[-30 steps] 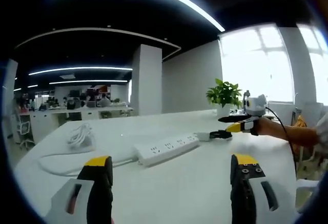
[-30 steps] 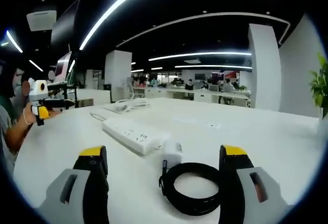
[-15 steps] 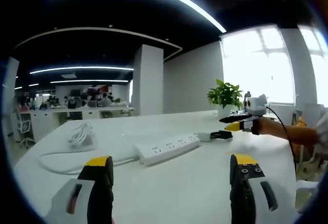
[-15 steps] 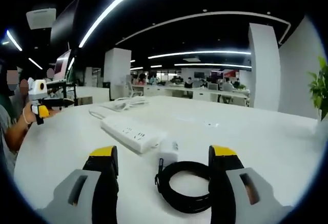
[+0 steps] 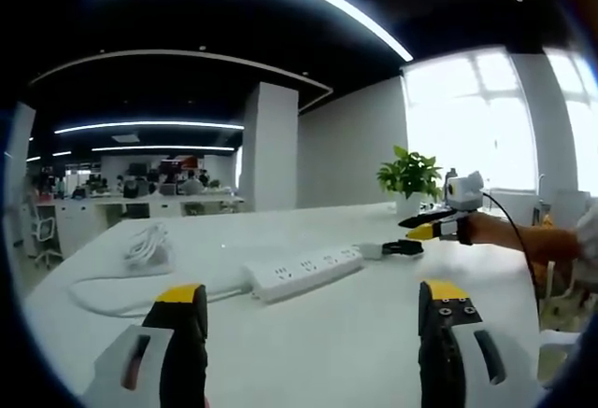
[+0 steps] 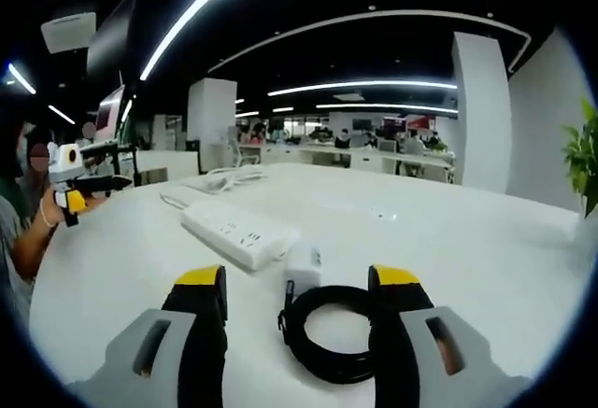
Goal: Straighten the power strip on the desk, plug the charger into it
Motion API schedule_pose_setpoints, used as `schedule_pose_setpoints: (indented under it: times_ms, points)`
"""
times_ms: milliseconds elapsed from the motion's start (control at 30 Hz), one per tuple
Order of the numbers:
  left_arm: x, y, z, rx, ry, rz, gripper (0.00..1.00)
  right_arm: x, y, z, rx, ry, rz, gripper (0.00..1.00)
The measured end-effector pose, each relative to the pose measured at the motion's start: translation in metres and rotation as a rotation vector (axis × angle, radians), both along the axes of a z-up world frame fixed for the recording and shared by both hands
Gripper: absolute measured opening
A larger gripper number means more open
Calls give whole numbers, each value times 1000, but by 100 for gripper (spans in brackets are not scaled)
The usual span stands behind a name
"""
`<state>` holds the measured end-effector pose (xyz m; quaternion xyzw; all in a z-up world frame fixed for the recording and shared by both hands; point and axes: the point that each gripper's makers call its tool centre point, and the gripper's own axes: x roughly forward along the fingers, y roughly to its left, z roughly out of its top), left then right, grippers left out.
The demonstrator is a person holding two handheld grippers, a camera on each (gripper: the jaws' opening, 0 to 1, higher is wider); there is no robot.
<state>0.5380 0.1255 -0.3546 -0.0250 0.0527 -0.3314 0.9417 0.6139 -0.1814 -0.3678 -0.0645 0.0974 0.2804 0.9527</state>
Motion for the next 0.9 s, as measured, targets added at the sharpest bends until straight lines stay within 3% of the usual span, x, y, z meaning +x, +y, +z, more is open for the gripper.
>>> schedule_pose_setpoints:
  times_ms: [467, 900]
  points:
    - [-1, -3, -7, 0, 11, -8, 95, -1, -4, -20, -105, 109, 7, 57]
    - [-3, -3, -6, -8, 9, -9, 95, -2, -3, -29, -145, 230, 32, 53]
